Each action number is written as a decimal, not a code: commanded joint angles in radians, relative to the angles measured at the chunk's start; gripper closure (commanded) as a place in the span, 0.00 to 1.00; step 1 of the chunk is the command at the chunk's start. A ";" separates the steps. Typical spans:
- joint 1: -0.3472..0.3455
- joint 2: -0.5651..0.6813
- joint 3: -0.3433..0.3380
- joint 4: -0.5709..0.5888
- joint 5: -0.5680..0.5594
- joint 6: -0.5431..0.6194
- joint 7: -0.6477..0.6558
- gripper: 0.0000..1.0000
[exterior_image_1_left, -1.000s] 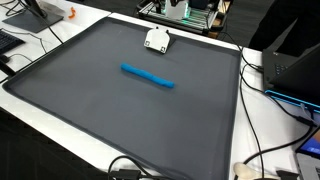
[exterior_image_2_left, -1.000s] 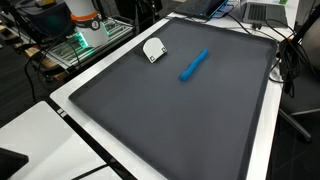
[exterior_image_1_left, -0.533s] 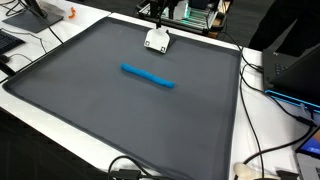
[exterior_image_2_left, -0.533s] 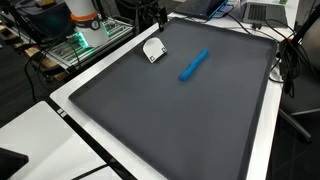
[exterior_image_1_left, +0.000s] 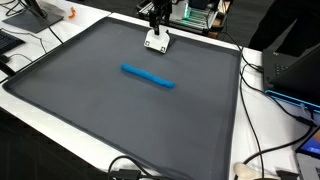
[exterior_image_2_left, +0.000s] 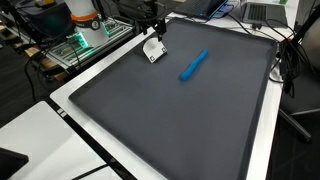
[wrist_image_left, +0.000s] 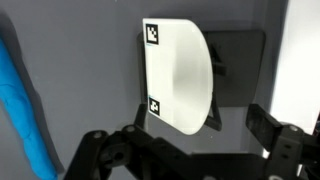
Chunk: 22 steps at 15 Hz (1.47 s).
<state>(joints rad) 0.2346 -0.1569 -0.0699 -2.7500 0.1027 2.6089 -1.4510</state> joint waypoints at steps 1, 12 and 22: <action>-0.039 0.049 0.031 0.001 -0.016 0.073 -0.029 0.00; -0.089 0.100 0.070 0.003 -0.051 0.120 -0.046 0.71; -0.102 0.019 0.080 0.020 -0.089 0.062 -0.042 0.98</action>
<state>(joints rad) 0.1493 -0.0806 -0.0060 -2.7257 0.0373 2.7235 -1.4946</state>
